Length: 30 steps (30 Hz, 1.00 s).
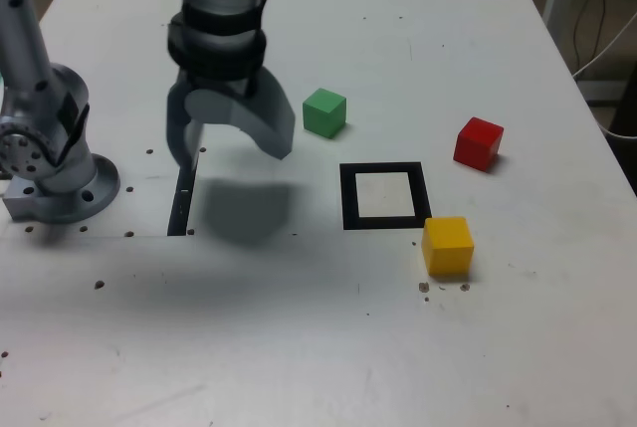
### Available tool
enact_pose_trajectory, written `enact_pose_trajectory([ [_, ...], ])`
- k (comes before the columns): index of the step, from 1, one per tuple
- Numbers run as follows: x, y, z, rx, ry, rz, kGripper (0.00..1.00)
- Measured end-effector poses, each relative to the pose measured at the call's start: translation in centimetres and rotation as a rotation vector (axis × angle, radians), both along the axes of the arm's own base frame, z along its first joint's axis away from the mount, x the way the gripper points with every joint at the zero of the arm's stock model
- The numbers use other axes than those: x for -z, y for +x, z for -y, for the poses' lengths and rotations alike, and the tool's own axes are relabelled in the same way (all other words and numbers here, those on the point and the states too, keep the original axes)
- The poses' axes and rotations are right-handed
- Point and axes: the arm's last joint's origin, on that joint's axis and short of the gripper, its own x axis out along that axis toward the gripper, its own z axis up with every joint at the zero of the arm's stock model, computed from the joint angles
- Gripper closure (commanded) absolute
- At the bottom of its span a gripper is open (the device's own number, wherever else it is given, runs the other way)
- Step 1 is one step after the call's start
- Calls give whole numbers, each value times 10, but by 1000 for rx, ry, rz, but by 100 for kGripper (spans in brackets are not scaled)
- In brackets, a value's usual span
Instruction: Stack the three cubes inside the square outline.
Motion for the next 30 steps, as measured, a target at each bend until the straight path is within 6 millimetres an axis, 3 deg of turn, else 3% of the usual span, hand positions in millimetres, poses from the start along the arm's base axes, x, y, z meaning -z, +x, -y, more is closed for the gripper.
enact_pose_trajectory([
  [30,-35,130,6,71,2,32,1],
])
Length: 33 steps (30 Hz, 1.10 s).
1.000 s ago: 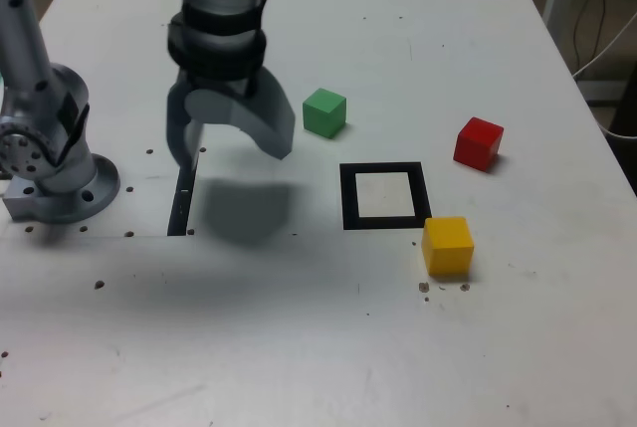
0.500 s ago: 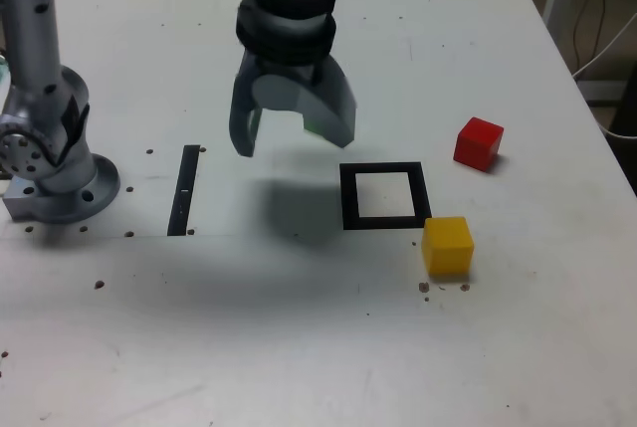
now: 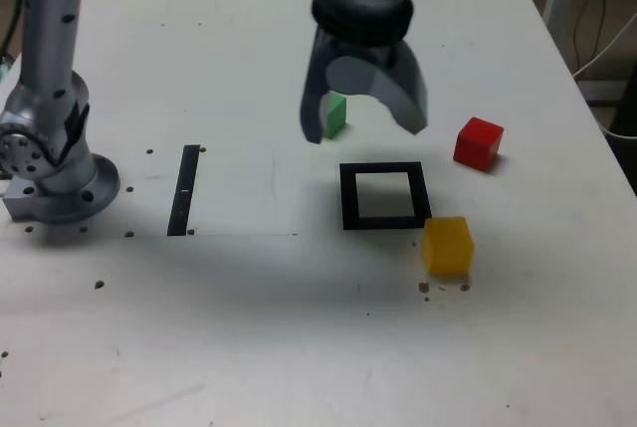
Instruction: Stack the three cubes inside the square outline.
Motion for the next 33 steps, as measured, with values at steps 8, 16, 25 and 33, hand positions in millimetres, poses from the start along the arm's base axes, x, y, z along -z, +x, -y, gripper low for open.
enact_pose_trajectory([
  [8,0,35,-10,14,-10,8,1],
  [16,4,67,-24,26,-19,25,1],
  [25,13,92,-38,38,-26,38,1],
  [33,26,117,-57,55,-33,53,1],
])
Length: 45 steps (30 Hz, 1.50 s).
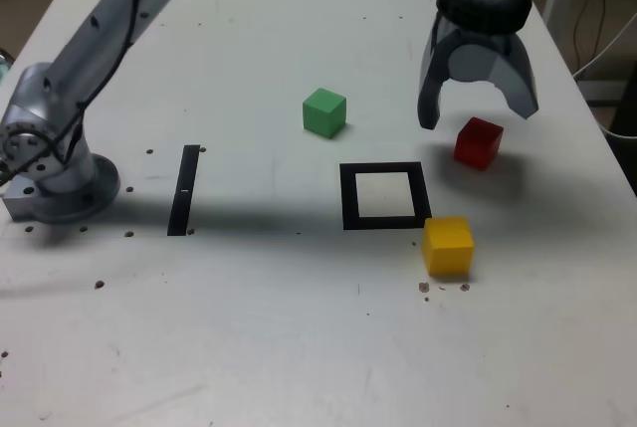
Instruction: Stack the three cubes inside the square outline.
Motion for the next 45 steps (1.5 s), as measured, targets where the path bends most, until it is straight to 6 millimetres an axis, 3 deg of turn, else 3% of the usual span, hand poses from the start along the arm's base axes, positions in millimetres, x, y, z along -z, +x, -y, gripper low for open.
enact_pose_trajectory([
  [14,10,12,-6,49,-1,0,1],
  [27,4,13,-5,353,-20,13,1],
  [36,4,14,-5,381,-18,15,2],
  [45,31,23,-4,384,-29,-25,5],
])
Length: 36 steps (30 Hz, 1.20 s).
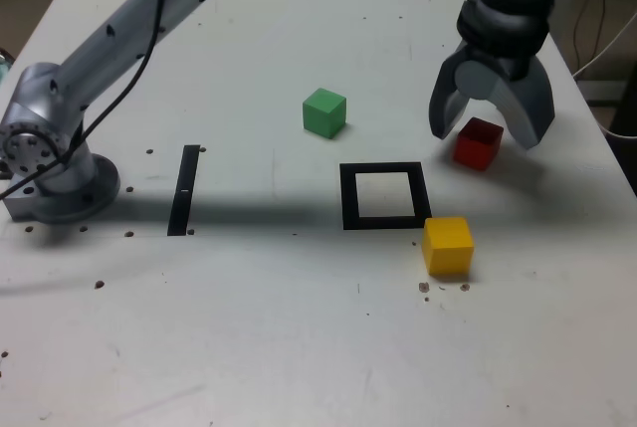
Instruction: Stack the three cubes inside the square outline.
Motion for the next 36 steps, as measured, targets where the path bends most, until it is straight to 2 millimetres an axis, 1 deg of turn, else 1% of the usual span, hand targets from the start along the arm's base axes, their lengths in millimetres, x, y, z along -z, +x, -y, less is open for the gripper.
enact_pose_trajectory([
  [7,10,3,0,-2,-1,-16,10],
  [10,10,3,1,-7,0,-16,12],
  [14,12,4,1,-12,1,-18,17],
  [16,16,5,1,-17,3,-24,23],
  [21,17,5,2,-28,25,-26,46],
  [23,18,5,3,-30,41,-25,51],
  [29,18,6,11,-15,52,-21,52],
  [36,18,7,11,-14,52,-19,52],
])
